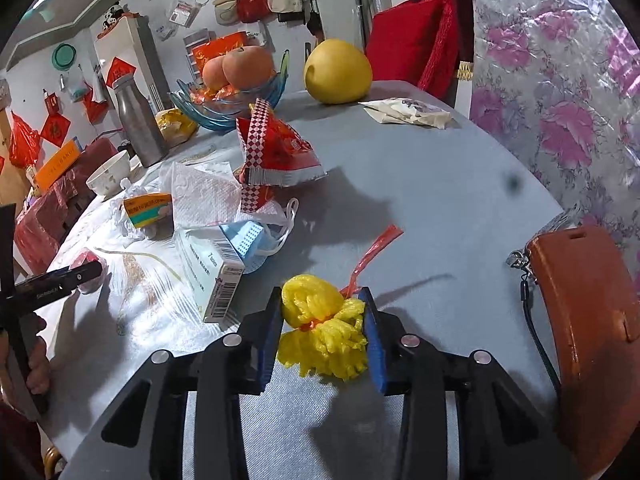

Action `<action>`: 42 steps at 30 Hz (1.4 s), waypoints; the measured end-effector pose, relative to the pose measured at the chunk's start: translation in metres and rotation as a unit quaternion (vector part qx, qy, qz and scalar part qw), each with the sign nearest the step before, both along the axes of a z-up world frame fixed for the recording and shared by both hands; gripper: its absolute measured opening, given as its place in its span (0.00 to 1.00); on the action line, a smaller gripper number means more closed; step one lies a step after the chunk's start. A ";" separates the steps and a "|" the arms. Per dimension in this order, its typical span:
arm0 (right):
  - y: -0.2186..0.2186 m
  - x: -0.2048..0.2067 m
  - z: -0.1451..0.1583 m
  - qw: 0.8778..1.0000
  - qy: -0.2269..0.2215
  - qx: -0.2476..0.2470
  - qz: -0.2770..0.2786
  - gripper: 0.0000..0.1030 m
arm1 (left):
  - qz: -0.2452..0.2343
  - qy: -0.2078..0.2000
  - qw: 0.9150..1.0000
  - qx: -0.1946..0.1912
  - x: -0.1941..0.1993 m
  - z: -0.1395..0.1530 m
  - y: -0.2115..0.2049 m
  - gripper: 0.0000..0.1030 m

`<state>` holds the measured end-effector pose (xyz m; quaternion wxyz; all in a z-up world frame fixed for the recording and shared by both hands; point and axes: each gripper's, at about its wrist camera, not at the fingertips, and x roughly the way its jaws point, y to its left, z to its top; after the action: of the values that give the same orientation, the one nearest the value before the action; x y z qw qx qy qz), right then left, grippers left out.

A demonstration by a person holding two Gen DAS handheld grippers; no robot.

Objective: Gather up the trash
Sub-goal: 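Carry the clear cup and yellow tassel to the red wastebasket with both grippers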

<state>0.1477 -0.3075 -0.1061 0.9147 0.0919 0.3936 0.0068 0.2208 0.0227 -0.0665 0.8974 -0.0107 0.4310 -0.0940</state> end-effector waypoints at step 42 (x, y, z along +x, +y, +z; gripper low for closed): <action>0.204 -0.050 0.081 0.937 -0.055 0.131 0.317 0.32 | 0.174 -0.057 0.982 -0.046 -0.211 0.049 0.278 0.53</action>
<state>0.0974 -0.1033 -0.0254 0.8651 0.0810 0.3465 0.3535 0.0097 0.3007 -0.0176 0.9216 -0.1216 0.3661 0.0431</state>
